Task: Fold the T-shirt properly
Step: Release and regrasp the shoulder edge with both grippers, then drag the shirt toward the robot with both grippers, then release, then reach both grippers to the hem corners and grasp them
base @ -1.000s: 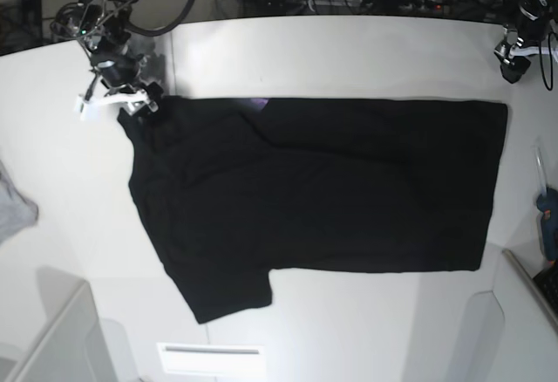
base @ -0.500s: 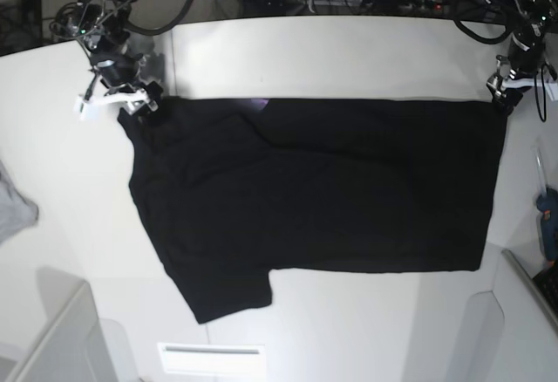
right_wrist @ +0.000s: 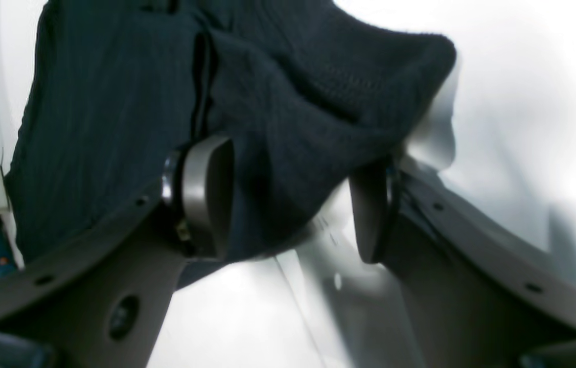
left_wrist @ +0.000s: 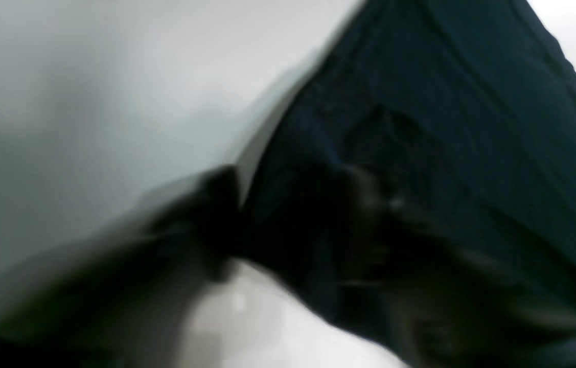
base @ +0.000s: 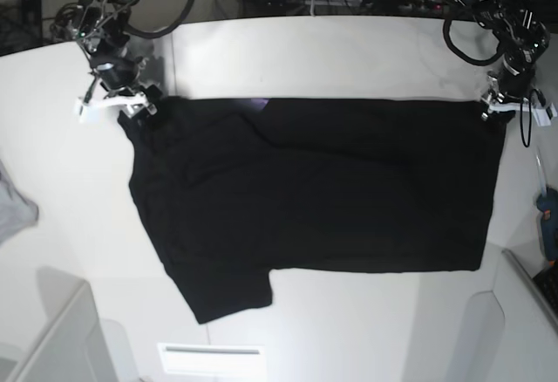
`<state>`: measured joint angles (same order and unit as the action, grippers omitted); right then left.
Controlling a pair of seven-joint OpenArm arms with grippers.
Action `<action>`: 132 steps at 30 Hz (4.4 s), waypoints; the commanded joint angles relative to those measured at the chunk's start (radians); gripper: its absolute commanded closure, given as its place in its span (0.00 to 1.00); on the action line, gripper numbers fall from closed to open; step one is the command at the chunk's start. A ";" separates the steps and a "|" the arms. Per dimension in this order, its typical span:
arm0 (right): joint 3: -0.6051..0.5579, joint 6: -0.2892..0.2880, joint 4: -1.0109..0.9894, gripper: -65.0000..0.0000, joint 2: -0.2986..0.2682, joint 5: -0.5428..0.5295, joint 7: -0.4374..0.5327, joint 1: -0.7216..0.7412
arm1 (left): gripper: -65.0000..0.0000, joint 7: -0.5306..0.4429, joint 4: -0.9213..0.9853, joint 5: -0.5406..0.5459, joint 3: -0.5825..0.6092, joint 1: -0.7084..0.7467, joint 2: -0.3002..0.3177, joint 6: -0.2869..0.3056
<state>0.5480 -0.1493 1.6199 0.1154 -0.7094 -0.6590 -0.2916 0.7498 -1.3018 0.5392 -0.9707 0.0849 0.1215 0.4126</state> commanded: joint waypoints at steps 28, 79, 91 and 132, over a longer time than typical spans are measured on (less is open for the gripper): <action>0.010 0.007 0.102 1.00 -0.027 0.004 0.101 -0.100 | 1.00 0.075 -0.155 -0.029 0.118 0.189 0.054 -0.008; 0.013 0.009 0.162 1.00 -0.027 0.004 0.107 -0.311 | 1.00 0.072 -0.295 -0.028 0.109 0.444 0.014 -0.007; 0.145 0.009 0.162 0.58 -0.007 0.004 0.104 -0.308 | 0.27 0.073 -0.399 -0.028 0.086 0.447 -0.001 -0.007; 0.103 0.006 0.185 0.51 -0.236 0.012 -0.034 -0.022 | 1.00 0.080 -0.508 -0.037 -0.067 0.362 0.013 -0.005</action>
<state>0.6422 -0.1394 1.7885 -0.1074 -0.6895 -0.7132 -0.3111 0.8494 -1.7905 0.4915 -1.0328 0.4416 0.1150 0.3977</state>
